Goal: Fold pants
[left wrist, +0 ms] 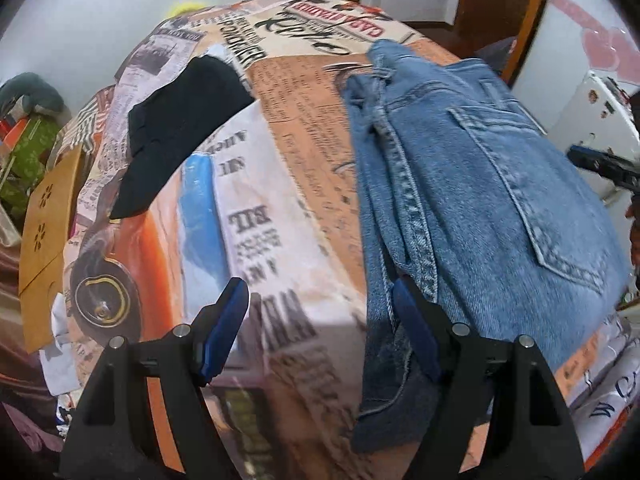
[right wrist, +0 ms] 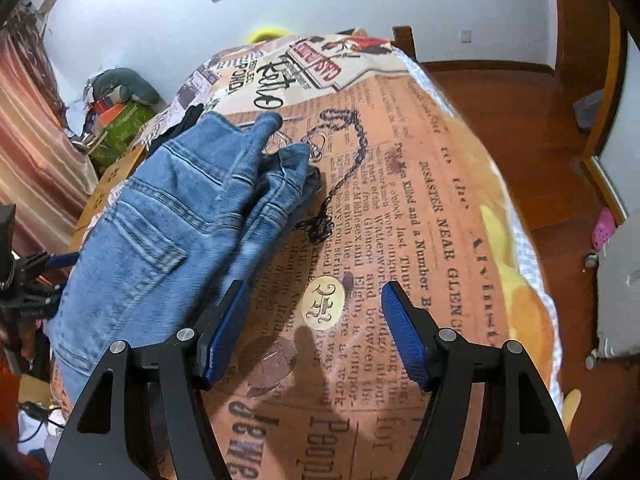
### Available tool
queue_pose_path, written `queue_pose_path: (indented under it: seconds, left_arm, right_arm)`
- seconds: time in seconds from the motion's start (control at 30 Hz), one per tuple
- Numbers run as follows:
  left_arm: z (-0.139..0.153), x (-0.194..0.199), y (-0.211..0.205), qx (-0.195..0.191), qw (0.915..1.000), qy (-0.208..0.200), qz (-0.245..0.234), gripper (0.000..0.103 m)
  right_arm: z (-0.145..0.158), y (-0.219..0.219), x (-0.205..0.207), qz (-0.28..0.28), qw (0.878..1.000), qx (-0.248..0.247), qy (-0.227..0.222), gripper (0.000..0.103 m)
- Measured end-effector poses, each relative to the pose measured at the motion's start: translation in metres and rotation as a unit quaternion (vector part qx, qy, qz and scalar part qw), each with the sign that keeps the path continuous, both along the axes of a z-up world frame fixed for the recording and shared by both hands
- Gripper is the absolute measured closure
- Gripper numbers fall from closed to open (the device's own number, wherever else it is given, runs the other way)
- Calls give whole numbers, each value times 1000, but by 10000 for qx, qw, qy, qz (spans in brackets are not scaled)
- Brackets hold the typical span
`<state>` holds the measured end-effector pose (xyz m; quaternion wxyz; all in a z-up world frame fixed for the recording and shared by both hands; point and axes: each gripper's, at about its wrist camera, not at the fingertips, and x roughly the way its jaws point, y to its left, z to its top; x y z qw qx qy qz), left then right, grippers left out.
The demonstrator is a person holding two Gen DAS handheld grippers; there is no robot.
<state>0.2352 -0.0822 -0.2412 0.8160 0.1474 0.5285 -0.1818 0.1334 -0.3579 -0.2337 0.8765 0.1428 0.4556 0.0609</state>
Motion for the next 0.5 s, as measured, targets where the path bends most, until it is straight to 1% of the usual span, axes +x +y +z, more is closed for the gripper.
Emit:
queue_pose_path:
  seconds: [0.13, 0.23, 0.4, 0.5]
  left_arm:
    - [6, -14, -11, 20, 9998, -121, -165, 28]
    - [12, -18, -18, 271, 9986, -345, -296, 29]
    - [27, -6, -27, 597, 9952, -630, -447, 28]
    - [38, 8, -29, 542, 9946, -784, -404, 28]
  right_arm:
    - [17, 7, -1, 163, 9993, -45, -339, 37]
    - [26, 14, 2, 291, 9981, -120, -532, 37]
    - [27, 23, 16, 378, 9973, -114, -615, 37]
    - [24, 24, 26, 385, 9974, -70, -607, 37]
